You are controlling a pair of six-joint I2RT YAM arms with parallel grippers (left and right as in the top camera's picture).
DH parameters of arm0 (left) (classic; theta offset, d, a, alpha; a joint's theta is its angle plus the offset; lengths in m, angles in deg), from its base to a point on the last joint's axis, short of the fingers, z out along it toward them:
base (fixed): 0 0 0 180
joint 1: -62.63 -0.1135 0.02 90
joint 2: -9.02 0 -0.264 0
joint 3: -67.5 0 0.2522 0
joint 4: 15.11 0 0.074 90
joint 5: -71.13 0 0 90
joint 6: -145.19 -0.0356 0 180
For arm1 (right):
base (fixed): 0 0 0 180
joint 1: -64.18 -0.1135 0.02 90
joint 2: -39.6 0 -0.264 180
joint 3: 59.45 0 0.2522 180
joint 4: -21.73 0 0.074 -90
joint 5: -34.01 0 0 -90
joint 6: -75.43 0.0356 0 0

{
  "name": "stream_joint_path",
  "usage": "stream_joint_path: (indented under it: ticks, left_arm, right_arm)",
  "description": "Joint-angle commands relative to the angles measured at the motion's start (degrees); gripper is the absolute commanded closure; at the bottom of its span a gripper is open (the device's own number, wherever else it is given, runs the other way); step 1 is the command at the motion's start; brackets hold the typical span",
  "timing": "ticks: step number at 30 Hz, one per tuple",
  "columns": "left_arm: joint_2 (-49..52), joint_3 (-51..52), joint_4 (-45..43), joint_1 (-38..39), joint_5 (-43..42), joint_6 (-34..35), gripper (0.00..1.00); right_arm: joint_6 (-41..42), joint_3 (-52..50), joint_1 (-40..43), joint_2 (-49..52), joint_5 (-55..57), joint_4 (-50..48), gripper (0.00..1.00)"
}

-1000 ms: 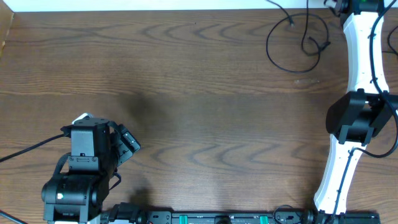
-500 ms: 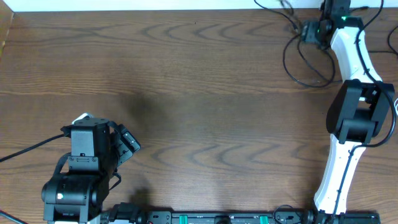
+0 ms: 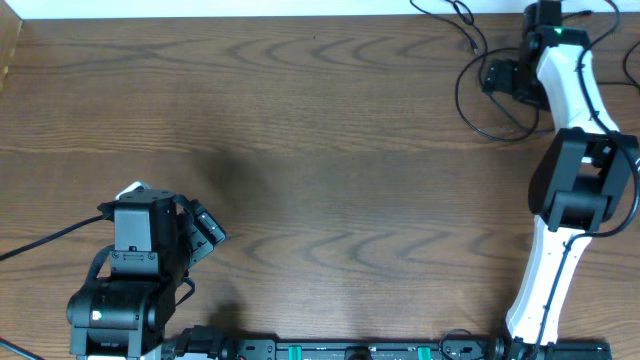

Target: Untangle cables

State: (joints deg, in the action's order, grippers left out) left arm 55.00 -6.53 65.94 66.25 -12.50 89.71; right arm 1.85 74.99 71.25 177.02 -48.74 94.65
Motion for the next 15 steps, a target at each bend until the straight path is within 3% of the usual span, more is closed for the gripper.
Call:
stream_joint_path:
  ticks: [1,8,15]
  left_arm:
    - [0.1,0.2,0.2,-0.2,0.8,0.1,0.09]
    - [0.1,0.2,0.2,-0.2,0.7,0.1,0.09]
    - [0.1,0.2,0.2,-0.2,0.7,0.1,0.09]
  right_arm:
    - [4.2,0.4,3.3,-0.7,1.0,2.2,0.03]
    - [7.8,-0.9,10.4,-0.7,-4.5,6.9,0.04]
    - [9.7,-9.0,11.9,-0.7,-6.0,-1.0,0.06]
